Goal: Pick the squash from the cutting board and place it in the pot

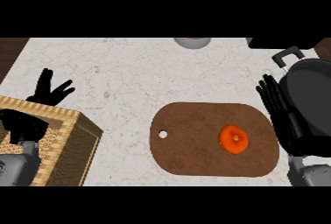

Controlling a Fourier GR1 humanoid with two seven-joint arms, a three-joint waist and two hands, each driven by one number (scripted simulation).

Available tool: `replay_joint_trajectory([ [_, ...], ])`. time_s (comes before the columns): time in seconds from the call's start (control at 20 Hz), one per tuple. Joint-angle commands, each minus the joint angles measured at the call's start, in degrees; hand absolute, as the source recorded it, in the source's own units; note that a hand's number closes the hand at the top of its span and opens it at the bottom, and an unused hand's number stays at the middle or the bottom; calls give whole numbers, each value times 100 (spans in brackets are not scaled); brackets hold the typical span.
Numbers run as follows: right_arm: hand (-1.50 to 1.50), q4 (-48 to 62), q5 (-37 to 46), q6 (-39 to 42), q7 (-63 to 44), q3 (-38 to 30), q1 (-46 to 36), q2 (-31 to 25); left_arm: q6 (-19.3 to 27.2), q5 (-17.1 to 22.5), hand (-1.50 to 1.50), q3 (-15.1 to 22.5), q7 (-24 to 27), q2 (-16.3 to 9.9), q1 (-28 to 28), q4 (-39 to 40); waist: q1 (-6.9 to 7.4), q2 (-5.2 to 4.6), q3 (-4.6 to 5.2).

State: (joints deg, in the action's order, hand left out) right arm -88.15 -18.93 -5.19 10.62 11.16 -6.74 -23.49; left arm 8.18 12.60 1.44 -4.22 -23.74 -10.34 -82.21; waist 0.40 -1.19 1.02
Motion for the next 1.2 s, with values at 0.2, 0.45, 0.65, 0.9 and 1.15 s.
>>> replay_joint_trajectory([
  [0.2,150,1301,-73,548,669,-1171,-763,-594,425,-5,0,-339,-267,166,-137,-700,43,116,-111],
  [0.45,-150,2151,1446,-617,1417,-945,-544,-654,452,32,0,-124,-431,473,-217,-718,25,104,-111],
  [0.65,-150,1941,978,36,2859,-1326,45,-611,480,-5,0,-213,-619,438,-143,-903,-69,129,-108],
  [0.9,-150,802,1233,450,2141,-1178,347,-1101,338,-141,0,-382,-698,522,189,-1238,-76,137,-100],
  [1.15,-150,312,1553,1244,545,-577,-66,-2025,318,-83,0,-461,-952,445,-37,-1250,-72,151,-87],
])
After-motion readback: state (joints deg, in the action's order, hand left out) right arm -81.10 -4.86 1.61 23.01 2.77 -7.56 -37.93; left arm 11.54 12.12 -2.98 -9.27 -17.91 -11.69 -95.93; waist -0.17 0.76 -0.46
